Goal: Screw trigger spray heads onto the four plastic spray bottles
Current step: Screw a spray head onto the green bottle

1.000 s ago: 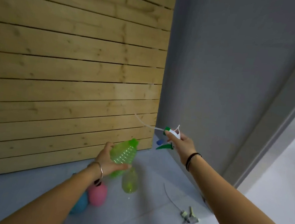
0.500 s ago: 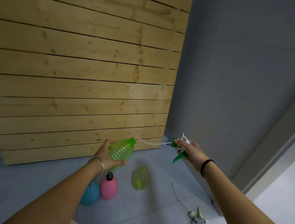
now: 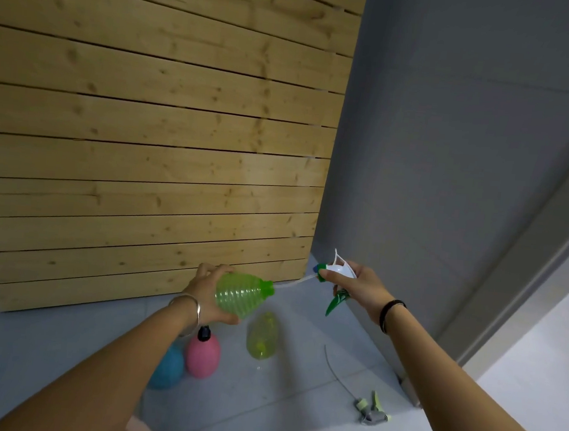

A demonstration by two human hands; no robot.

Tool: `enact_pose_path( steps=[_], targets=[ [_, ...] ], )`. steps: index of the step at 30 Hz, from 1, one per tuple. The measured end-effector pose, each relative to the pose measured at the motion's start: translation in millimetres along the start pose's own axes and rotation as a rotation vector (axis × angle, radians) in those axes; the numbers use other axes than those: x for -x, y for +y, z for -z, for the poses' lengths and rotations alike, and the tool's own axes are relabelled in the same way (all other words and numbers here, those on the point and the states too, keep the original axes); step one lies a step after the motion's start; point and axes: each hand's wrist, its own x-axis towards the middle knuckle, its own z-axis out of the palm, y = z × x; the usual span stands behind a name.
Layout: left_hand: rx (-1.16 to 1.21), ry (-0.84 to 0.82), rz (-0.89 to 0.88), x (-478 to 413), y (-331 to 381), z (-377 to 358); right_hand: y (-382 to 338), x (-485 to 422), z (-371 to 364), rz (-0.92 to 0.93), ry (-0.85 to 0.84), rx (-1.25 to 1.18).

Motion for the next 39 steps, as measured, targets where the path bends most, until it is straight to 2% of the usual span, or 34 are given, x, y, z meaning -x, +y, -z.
enact_pose_path(
  steps=[11,22,28,31,34,39],
  targets=[
    [0.275,-0.101,-0.104,3.5,36.2,-1.1,-5.7,7.3,-12.1,0.096,-0.102,-0.139],
    [0.272,-0.149,-0.131,6.1,48.6,6.7,-12.2,10.3,-20.3,0.080,-0.110,-0.035],
    [0.409,0.048,0.030,4.1,57.9,3.9,-16.4,5.2,-18.1,0.119,-0.033,-0.139],
    [0.670,0.078,0.149,-0.1,70.4,3.4,-14.8,3.4,-18.0,0.121,-0.020,-0.178],
    [0.922,0.019,0.172,-4.6,75.5,3.1,-11.7,1.5,-17.8,0.108,0.001,-0.193],
    [0.842,-0.002,0.245,-8.0,68.7,1.0,-12.0,0.4,-18.5,0.095,0.017,-0.200]
  ],
)
